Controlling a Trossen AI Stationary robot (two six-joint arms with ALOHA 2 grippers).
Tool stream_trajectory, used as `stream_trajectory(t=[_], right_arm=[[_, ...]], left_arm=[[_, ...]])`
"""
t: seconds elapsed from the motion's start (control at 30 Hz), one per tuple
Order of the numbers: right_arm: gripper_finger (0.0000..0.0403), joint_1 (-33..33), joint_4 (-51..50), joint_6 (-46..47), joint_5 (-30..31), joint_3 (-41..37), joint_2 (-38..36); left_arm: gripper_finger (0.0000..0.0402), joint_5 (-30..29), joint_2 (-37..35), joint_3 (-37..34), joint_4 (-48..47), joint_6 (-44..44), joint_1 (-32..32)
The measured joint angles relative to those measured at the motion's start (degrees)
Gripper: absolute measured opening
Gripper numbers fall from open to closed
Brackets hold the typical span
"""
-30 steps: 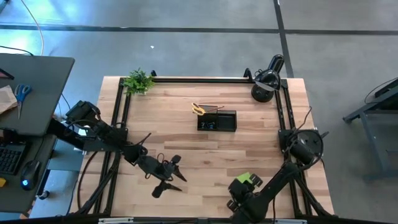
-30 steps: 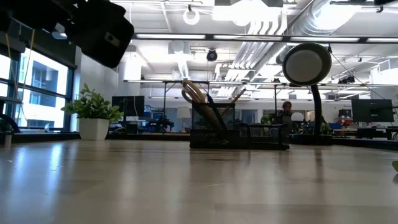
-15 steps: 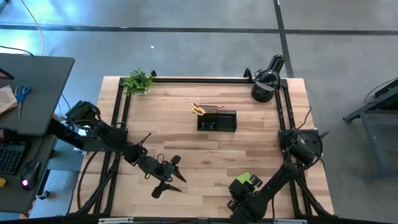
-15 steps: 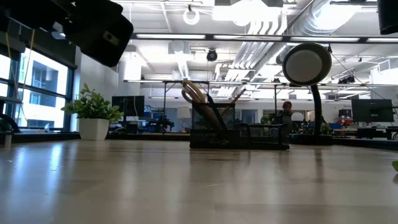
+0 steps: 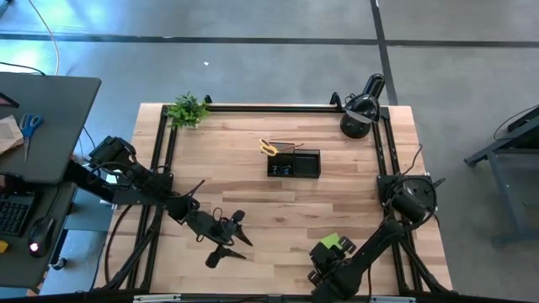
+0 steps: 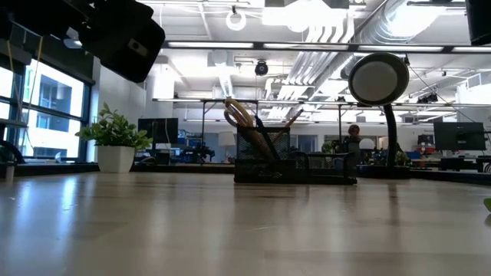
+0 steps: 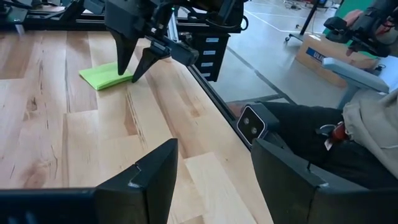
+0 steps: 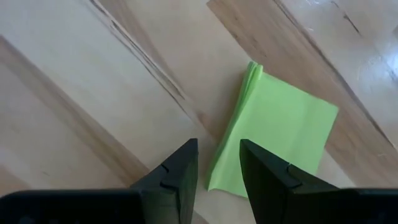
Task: Pick and place office supplies into organizer
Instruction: Put the green sticky note into the desk organizer
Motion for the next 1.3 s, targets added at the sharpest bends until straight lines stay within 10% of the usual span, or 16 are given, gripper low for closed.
stream_trajectory(t=[0.67, 0.97, 1.3], right_arm=[[0.0108, 0.4, 1.8, 3.2, -0.4, -5.0, -0.5], [0.0010, 1.0, -1.3, 1.5, -0.6, -4.0, -0.1], [0.0004, -0.6, -5.5, -4.4, 4.5, -4.2, 0.1]], left_arm=[[0.0193, 0.0, 0.0, 0.0, 0.0, 0.0, 0.0], [0.0193, 0.0, 0.0, 0.0, 0.0, 0.0, 0.0], [0.0193, -0.1, 0.0, 0.0, 0.0, 0.7, 0.0]])
